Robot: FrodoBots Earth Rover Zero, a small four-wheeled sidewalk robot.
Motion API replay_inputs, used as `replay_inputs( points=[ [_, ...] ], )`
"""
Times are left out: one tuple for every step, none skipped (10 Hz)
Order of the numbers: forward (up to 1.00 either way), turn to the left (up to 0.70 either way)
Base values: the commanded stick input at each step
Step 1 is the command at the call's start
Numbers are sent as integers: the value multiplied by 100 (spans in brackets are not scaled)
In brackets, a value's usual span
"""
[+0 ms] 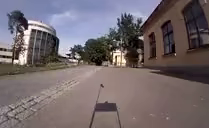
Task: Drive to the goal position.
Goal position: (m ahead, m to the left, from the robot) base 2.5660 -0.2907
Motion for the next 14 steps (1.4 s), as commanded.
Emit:
replay_inputs(
  points=[
    [45,0],
    [45,0],
    [45,0],
    [45,0],
    [45,0],
    [45,0],
    [45,0],
    [45,0],
    [45,0],
    [45,0],
    [45,0],
    [45,0],
    [45,0],
    [45,0]
  ],
)
